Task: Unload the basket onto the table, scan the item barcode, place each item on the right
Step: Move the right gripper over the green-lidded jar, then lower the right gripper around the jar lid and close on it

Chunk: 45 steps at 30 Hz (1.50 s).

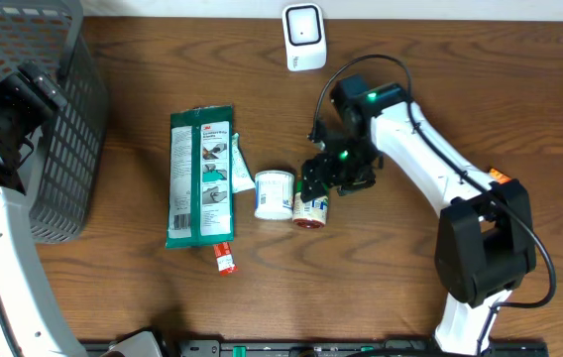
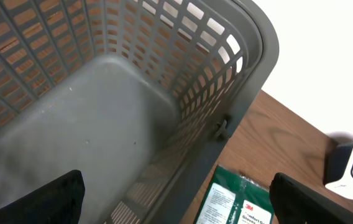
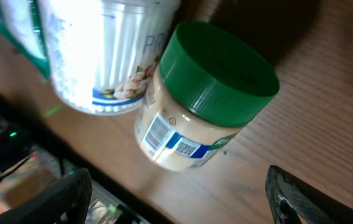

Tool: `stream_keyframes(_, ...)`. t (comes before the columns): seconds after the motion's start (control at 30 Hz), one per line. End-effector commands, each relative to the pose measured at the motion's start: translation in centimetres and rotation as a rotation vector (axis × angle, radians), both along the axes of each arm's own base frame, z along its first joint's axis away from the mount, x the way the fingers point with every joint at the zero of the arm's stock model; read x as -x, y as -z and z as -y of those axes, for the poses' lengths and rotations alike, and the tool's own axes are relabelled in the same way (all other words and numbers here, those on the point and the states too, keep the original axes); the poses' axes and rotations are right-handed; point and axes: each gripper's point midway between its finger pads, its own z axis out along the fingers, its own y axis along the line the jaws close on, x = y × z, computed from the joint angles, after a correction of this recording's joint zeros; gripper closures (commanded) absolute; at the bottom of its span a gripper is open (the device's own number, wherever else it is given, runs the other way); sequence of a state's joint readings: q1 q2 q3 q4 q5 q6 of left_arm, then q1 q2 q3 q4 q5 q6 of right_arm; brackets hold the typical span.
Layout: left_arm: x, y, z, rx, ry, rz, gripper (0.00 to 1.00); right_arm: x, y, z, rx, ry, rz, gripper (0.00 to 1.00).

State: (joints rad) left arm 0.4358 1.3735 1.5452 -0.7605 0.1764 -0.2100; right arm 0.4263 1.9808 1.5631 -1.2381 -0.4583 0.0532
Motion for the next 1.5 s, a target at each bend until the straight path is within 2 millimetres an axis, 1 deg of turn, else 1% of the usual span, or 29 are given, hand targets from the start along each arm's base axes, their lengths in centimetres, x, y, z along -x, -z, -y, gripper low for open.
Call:
stream_keyframes(0.0,0.1,-0.4,-0.2,-0.003,-0.010,0.008,0.07,-0.4,-0.4,0.7,0.055,0.034,0.035,0.15)
stream_keyframes(0.17,0.1,-0.4,-0.2,-0.003,-0.010,0.009,0.07,-1.3,-0.6,1.9,0.058,0.072,0.038,0.15)
stream_keyframes(0.3,0.1,-0.4,-0.2,-0.003,-0.010,0.008,0.07,-2.0,-1.7,2.8,0.045,0.103,0.069,0.16)
stream_keyframes(0.33,0.1,-0.4,-0.2,-0.003,-0.010,0.008,0.07,-2.2,-2.3,3.1,0.037,0.110,0.088,0.16)
stream_keyframes(0.4,0.1,-0.4,-0.2,-0.003,-0.010,0.008,0.07,-2.9,-4.2,3.8,0.019,0.135,0.151,0.16)
stream_keyframes(0.43,0.1,-0.4,-0.2,-0.003,-0.010,0.009,0.07,-3.3,-5.8,4.4,0.013,0.150,0.211,0.16)
stream_keyframes(0.47,0.1,-0.4,-0.2,-0.003,-0.010,0.008,0.07,-3.5,-6.5,4.6,0.008,0.157,0.240,0.16)
stream_keyframes(0.53,0.1,-0.4,-0.2,-0.003,-0.010,0.009,0.07,-3.8,-9.2,5.1,-0.023,0.176,0.331,0.16)
stream_keyframes(0.57,0.1,-0.4,-0.2,-0.003,-0.010,0.008,0.07,-3.8,-10.1,5.2,-0.034,0.181,0.359,0.16)
stream_keyframes(0.6,0.1,-0.4,-0.2,-0.003,-0.010,0.009,0.07,-3.7,-11.8,5.3,-0.054,0.186,0.410,0.15)
stream_keyframes(0.67,0.1,-0.4,-0.2,-0.003,-0.010,0.009,0.07,-3.4,-13.6,5.5,-0.072,0.211,0.455,0.15)
stream_keyframes(0.73,0.1,-0.4,-0.2,-0.003,-0.010,0.009,0.07,-2.9,-15.1,5.8,-0.077,0.263,0.484,0.15)
stream_keyframes(0.83,0.1,-0.4,-0.2,-0.003,-0.010,0.009,0.07,-2.6,-15.9,6.1,-0.068,0.273,0.512,0.15)
stream_keyframes(0.93,0.1,-0.4,-0.2,-0.003,-0.010,0.009,0.07,-2.2,-16.0,5.7,-0.071,0.266,0.509,0.15)
stream_keyframes(1.0,0.1,-0.4,-0.2,-0.003,-0.010,0.008,0.07,-2.0,-15.5,5.1,-0.073,0.245,0.503,0.14)
stream_keyframes(1.1,0.1,-0.4,-0.2,-0.003,-0.010,0.008,0.07,-1.7,-14.6,4.5,-0.069,0.230,0.494,0.14)
stream_keyframes(1.2,0.1,-0.4,-0.2,-0.003,-0.010,0.009,0.07,-1.9,-12.9,4.4,-0.035,0.257,0.487,0.14)
stream_keyframes(1.27,0.1,-0.4,-0.2,-0.003,-0.010,0.009,0.07,-1.8,-12.1,4.2,-0.035,0.263,0.477,0.14)
stream_keyframes(1.33,0.1,-0.4,-0.2,-0.003,-0.010,0.009,0.07,-1.8,-10.9,3.6,-0.039,0.265,0.471,0.14)
stream_keyframes(1.43,0.1,-0.4,-0.2,-0.003,-0.010,0.008,0.07,-1.7,-8.7,2.6,-0.050,0.259,0.473,0.14)
stream_keyframes(1.47,0.1,-0.4,-0.2,-0.003,-0.010,0.009,0.07,-1.7,-7.6,2.3,-0.049,0.264,0.476,0.14)
